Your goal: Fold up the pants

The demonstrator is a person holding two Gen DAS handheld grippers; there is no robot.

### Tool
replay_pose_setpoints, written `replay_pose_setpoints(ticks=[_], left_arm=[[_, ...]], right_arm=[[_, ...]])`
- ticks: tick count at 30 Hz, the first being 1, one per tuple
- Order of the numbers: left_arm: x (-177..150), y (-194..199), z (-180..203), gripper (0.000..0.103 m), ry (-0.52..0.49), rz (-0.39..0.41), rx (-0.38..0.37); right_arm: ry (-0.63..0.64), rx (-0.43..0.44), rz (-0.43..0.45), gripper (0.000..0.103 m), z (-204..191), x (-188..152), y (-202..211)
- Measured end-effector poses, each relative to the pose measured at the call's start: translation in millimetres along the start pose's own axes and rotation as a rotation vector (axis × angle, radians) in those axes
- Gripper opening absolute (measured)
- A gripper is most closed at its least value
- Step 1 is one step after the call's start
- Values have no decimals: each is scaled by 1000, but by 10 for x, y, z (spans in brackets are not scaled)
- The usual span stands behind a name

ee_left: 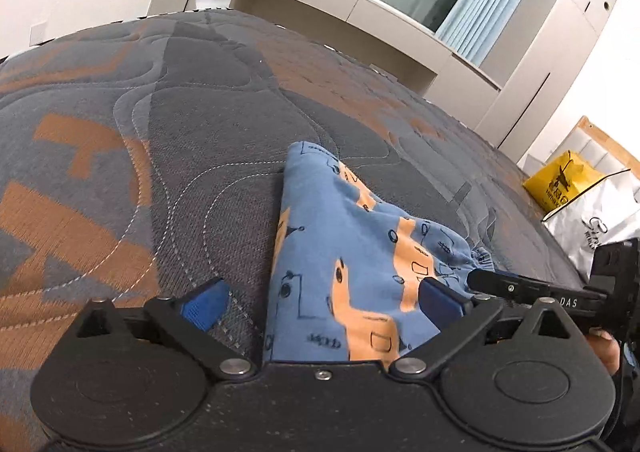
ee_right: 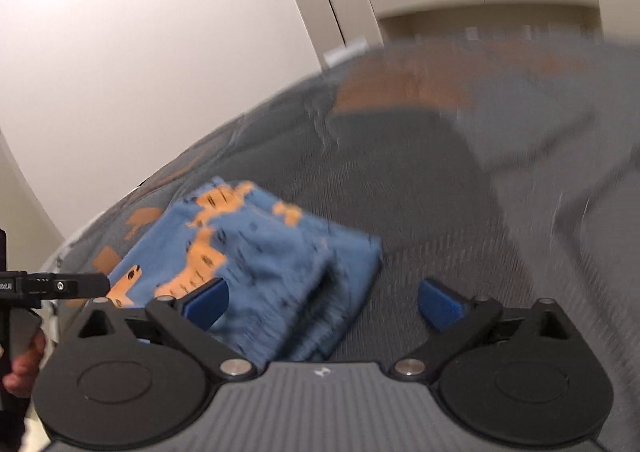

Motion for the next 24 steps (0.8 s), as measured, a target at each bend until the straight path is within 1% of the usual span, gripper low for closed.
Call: replay_pose_setpoints(ticks=[2, 3, 4, 5, 6, 9, 13, 17, 20, 21, 24], left_arm=[[21, -23, -13, 101, 15, -1, 9], [23, -32, -28, 98, 27, -3, 11], [23, -42, -44, 94, 38, -8, 13], [19, -50, -59, 93, 46, -13, 14], [19, -51, -70, 91, 51, -15, 17], [23, -34, -67, 91, 45, -11, 23], [25, -28, -34, 91, 28, -8, 28], [22, -24, -18, 90, 28, -2, 39], [20, -19, -21, 87, 33, 2, 45], [21, -19, -23, 85, 36, 3, 45], [15, -21, -32, 79, 43, 3, 46]], right_arm=[[-16, 28, 29, 103, 21, 12, -9], [-31, 52, 37, 103, 13, 27, -2], [-69, 113, 53, 102, 24, 51, -17], [-108, 170, 59, 102, 41, 63, -44], [-147, 210, 64, 103, 72, 53, -82], [-165, 204, 86, 103, 89, 63, -117], [-180, 186, 113, 96, 124, 26, -75], [-199, 152, 125, 83, 164, 4, -57], [-220, 137, 133, 73, 223, -28, -23], [-226, 130, 133, 67, 235, -35, -23], [-241, 112, 133, 59, 285, -52, -12]])
Point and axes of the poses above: each gripper's, at about its wrist camera, not at the fingertips, and y roughly against the way its jaws point, z to its right, x to its top, the point moved 5 cm from there along -y, roughly the way its jaws point, and after that the axes turned 15 degrees about y, right-handed, at the moved point
